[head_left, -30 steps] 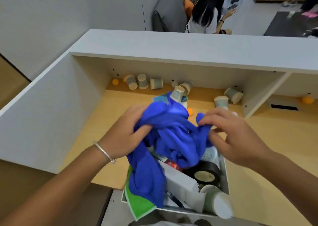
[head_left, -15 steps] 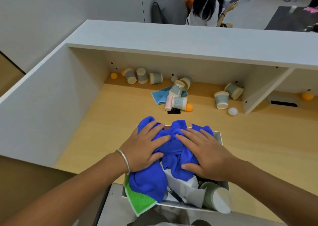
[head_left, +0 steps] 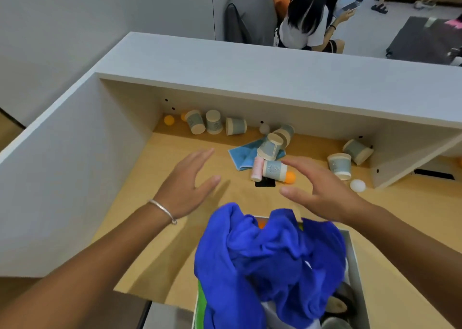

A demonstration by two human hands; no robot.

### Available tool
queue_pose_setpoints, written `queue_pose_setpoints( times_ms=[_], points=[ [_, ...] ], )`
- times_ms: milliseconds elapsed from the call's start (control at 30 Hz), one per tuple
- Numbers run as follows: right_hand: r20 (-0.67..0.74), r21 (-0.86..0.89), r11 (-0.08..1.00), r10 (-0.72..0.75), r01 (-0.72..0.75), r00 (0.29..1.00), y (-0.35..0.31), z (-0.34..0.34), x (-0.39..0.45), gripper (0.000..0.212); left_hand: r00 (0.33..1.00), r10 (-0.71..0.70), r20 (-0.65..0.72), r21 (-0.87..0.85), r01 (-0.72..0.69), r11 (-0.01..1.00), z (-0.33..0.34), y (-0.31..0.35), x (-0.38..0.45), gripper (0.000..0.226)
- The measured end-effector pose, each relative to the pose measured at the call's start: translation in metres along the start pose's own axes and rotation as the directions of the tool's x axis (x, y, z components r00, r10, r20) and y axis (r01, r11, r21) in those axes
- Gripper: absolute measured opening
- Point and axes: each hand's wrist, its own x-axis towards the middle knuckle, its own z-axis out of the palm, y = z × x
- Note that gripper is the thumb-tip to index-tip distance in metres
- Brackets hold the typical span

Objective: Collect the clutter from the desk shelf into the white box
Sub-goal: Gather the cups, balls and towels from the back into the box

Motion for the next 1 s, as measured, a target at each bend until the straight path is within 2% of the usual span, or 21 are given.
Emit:
queue_pose_setpoints(
  times_ms=[200, 367, 500, 600, 667, 733, 800, 900, 1000],
  points=[
    [0.024, -0.158, 0.982, 0.105, -0.1, 0.994, 0.013, 0.032, 0.089, 0.086, 0.975, -0.221, -0.036, 0.112, 0.224, 0.968, 0.014, -0.093, 0.068, 0.067],
    [0.032, -0.309, 0.951, -0.005, 0.015, 0.999, 0.013, 0.069, 0.163, 0.082, 0.947, -0.314, -0.062, 0.236, 0.319, 0.918, 0.024, -0.15, 0.124, 0.071],
    [0.067, -0.377, 0.926, -0.004, 0.029, 0.998, 0.016, 0.089, 0.232, 0.088, 0.903, -0.419, -0.093, 0.419, 0.417, 0.807, 0.017, -0.189, 0.173, 0.053],
    [0.009, -0.415, 0.91, -0.018, 0.02, 1.0, 0.017, 0.099, 0.278, 0.092, 0.865, -0.501, 0.008, 0.605, 0.395, 0.691, 0.008, -0.217, 0.199, 0.056],
    [-0.013, -0.432, 0.902, -0.028, 0.019, 1.0, 0.016, 0.103, 0.301, 0.095, 0.887, -0.459, 0.048, 0.575, 0.351, 0.739, 0.004, -0.239, 0.213, 0.063],
    [0.013, -0.482, 0.875, -0.054, 0.054, 0.998, 0.016, 0.109, 0.319, 0.097, 0.891, -0.451, 0.058, 0.461, 0.377, 0.803, 0.0, -0.253, 0.224, 0.081],
    [0.03, -0.496, 0.865, -0.067, 0.073, 0.997, 0.016, 0.115, 0.333, 0.095, 0.889, -0.455, 0.046, 0.404, 0.401, 0.823, 0.001, -0.262, 0.235, 0.084],
    [0.031, -0.48, 0.873, -0.075, 0.081, 0.997, 0.014, 0.124, 0.348, 0.091, 0.892, -0.451, 0.04, 0.411, 0.397, 0.821, 0.005, -0.271, 0.246, 0.071],
    [0.037, -0.499, 0.861, -0.092, 0.099, 0.995, 0.011, 0.132, 0.358, 0.088, 0.907, -0.421, 0.004, 0.464, 0.371, 0.804, 0.006, -0.275, 0.248, 0.032]
  ],
)
